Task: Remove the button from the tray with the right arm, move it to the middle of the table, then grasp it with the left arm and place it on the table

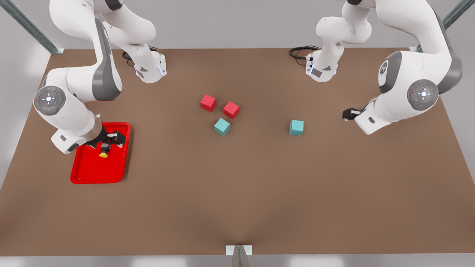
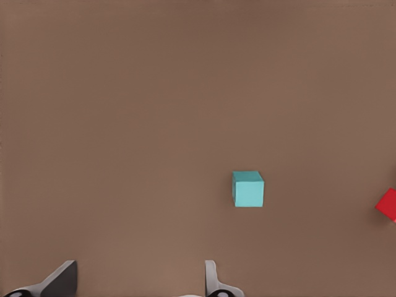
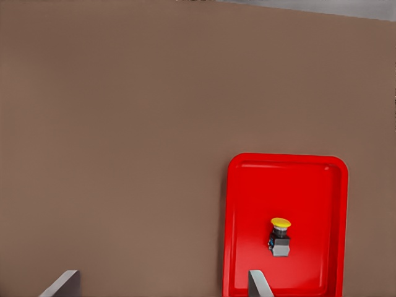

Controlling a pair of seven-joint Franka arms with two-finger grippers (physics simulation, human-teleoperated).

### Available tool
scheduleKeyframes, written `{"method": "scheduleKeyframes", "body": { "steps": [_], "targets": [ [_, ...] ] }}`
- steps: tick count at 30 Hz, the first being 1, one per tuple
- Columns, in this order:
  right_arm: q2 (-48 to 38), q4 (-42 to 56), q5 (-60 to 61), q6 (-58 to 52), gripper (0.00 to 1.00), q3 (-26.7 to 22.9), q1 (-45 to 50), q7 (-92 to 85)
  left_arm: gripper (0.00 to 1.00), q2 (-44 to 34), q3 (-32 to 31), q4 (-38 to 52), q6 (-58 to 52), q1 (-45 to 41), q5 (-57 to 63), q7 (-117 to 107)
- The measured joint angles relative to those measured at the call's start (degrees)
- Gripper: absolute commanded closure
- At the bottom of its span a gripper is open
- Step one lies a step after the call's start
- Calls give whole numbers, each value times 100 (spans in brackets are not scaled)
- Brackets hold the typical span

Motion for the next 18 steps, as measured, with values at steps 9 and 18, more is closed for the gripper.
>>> {"method": "scheduleKeyframes", "body": {
  "steps": [9,18],
  "targets": [
    [904,-1932,-198,1068,0,18,-776,202,0,149,4,-25,501,-1,86,279],
    [605,-3118,-444,3364,0,604,-3122,-377,0,257,9,-25,665,0,93,452]
  ]
}}
